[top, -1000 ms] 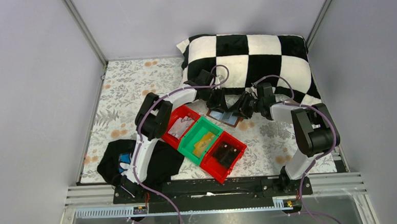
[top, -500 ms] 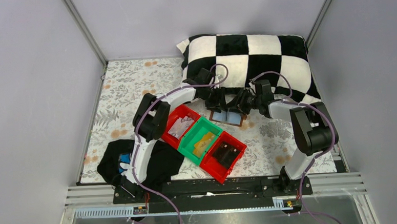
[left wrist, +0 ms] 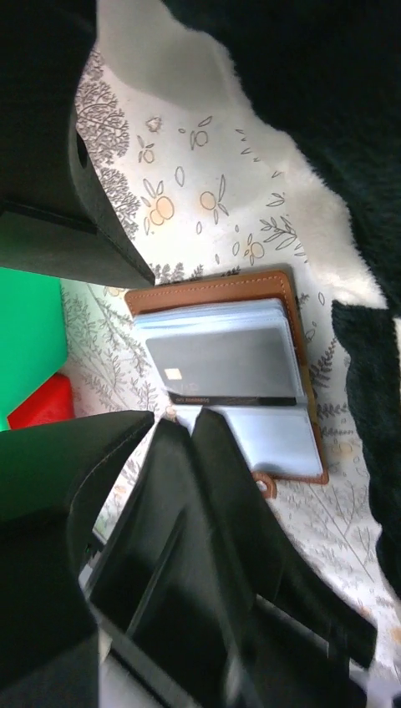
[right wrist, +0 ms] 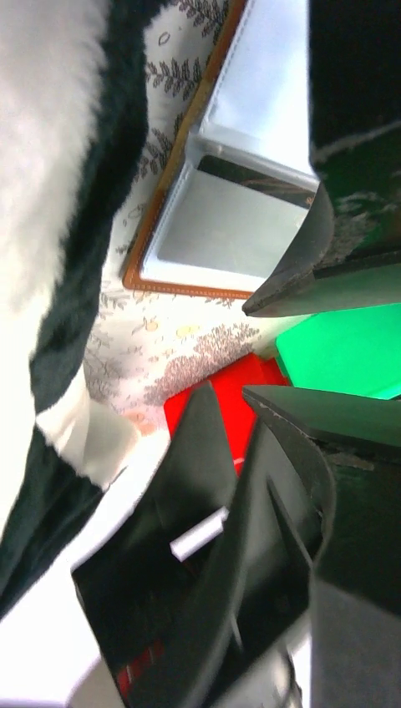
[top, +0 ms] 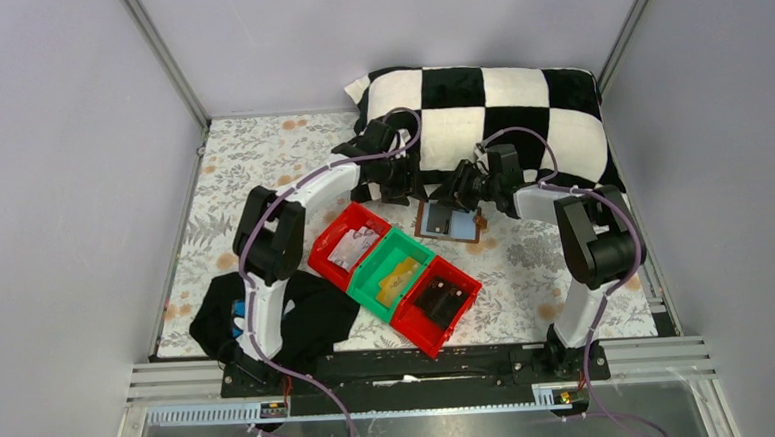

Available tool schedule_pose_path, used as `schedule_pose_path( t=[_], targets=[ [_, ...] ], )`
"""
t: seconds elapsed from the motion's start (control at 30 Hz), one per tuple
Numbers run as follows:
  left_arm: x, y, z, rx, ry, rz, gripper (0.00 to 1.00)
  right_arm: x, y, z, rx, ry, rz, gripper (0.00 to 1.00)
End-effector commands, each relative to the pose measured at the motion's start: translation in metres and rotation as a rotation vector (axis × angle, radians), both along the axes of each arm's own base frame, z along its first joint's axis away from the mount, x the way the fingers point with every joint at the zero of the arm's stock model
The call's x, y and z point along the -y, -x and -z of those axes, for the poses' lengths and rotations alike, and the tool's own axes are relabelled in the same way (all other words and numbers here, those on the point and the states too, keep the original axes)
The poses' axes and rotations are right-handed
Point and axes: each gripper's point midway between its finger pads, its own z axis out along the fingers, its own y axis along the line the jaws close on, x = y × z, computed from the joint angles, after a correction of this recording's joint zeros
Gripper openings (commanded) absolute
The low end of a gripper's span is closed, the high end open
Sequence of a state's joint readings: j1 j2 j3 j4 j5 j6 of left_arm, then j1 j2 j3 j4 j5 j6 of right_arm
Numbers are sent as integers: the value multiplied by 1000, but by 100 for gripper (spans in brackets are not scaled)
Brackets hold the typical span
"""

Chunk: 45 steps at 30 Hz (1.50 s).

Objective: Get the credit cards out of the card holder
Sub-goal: Remove the credit card from the card holder.

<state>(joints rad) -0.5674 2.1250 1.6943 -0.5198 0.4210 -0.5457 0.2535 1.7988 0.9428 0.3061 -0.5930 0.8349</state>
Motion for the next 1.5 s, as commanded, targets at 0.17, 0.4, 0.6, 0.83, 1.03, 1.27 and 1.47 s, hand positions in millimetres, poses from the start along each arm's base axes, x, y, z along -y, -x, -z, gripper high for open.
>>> schedule_pose_path(
  t=[0.17,0.4,0.6,0.83,1.03,1.27,1.47],
  targets=[
    [28,14,-49,35,156,96,48,13,-5,11,-1,120,58,42],
    [44,22,-10,-32,144,130,40,33,14,34,-61,158,85,41],
    [38,20,22,-72,118,115,34,41,24,49,-92,189,96,40],
    [24,21,55,-119,67,77,25,45,26,59,-112,203,99,39],
    [19,22,70,-144,48,73,24,40,27,66,-138,149,95,36],
    [18,24,74,-157,46,77,24,37,27,63,-134,106,98,20],
    [19,23,69,-148,51,78,24,34,27,57,-127,88,82,0]
  ],
)
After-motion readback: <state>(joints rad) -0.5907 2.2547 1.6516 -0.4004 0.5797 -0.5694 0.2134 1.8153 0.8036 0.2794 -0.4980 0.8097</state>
